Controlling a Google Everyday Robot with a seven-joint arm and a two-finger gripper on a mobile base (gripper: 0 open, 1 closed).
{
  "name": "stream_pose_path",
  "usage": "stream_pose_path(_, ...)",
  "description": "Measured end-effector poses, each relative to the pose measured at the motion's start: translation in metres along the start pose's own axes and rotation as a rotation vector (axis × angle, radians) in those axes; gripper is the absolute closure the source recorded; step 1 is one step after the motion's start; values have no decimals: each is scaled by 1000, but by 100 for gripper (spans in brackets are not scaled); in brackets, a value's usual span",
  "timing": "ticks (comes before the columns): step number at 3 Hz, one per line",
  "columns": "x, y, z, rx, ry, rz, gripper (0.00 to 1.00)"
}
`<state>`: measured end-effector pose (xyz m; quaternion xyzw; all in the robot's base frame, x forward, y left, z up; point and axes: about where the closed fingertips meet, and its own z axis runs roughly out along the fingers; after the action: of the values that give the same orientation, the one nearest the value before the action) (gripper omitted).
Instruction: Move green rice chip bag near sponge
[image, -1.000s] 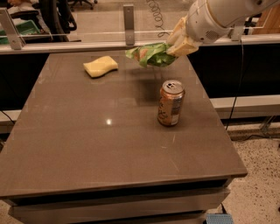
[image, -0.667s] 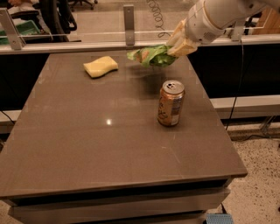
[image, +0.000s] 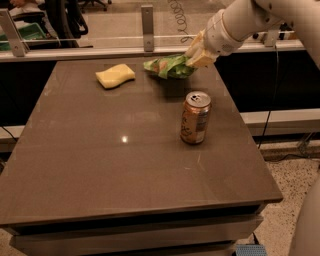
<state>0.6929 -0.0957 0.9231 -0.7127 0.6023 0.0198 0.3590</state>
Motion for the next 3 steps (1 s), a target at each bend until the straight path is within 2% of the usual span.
stream_pose_path(2, -21, 6, 54, 10, -79, 25, 100)
stream_pose_path(3, -37, 13, 71, -2, -101, 27, 83)
